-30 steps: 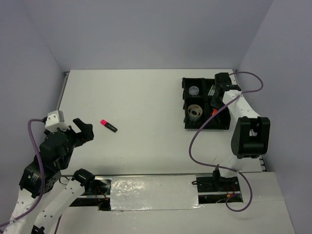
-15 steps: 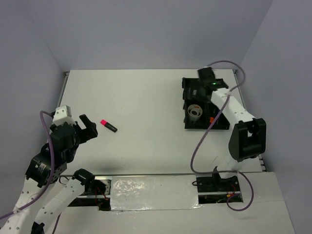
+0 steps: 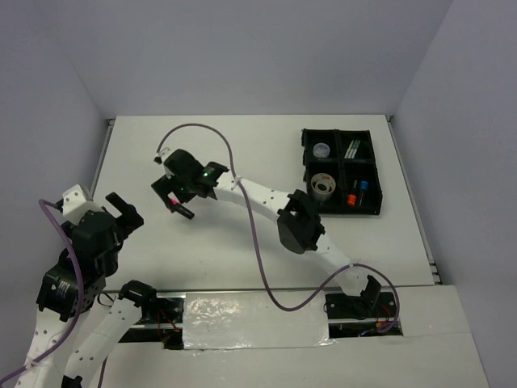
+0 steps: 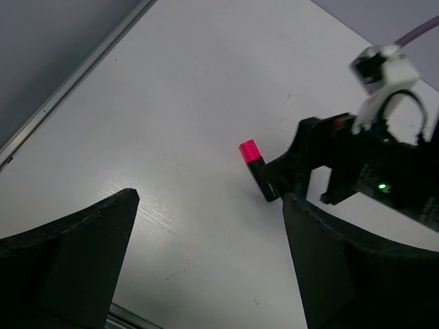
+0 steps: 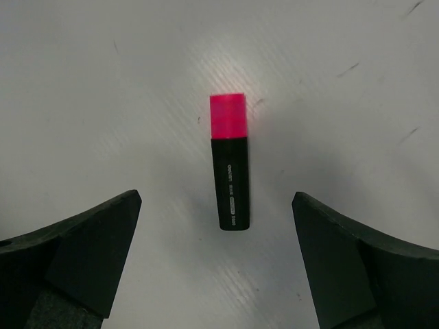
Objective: Sort the stationery into containers
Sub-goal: Pick up the pen from the center of the board.
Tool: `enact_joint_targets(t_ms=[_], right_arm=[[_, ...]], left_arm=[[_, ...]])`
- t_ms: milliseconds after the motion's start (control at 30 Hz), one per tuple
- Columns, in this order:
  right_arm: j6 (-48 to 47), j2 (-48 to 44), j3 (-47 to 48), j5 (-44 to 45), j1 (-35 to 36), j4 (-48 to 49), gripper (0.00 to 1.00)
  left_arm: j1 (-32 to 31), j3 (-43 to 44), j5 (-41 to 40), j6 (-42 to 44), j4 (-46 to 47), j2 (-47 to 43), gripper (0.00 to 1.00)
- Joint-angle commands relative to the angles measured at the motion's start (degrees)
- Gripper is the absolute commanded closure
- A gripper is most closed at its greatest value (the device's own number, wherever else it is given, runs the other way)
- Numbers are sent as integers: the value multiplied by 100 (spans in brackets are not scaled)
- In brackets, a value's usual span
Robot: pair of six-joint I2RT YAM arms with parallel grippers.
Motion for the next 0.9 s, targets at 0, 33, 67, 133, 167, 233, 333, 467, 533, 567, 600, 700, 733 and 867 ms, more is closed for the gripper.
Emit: enact_joint_targets(t_ms=[0,33,67,133,167,233,333,467,533,567,600,700,733,867], right_arm=[[-440,224,499,225,71,-397,0],[-466,216,385,199,89,-282,0],[-493,207,288,138,106,-185,1],[-502,260,182,181,133,-27,1],[-528,338,234,181,141,-35,1],[-546,636,558,207,176,-184,2],[-607,875,762,392,247,-272,2],[-555,1059,683,541,238,-211,3],[-572,1164,735,506,238,-220,5],[-563,1191,735,498,238,-211,6],[-563,1226,709,472,238,-150,12],[-590,1350,727,524,273,-149,35],[-624,1367,692,672,308,-149,43],[-827,1183,192,1130,528,166,65]], left_arm=[[35,94,21,43,169,8,1],[35,85,82,87,238,43,1],[35,76,135,165,274,96,1],[35,67,259,219,309,157,1],[35,67,285,262,344,201,1],[35,58,355,306,371,219,1],[35,41,417,342,415,167,1],[35,15,478,394,476,70,1],[35,6,514,421,503,52,1],[35,6,522,421,511,61,1],[35,6,531,430,520,52,1],[35,-12,593,474,555,43,1],[35,-21,610,482,573,26,1],[35,-29,646,518,608,-9,1]])
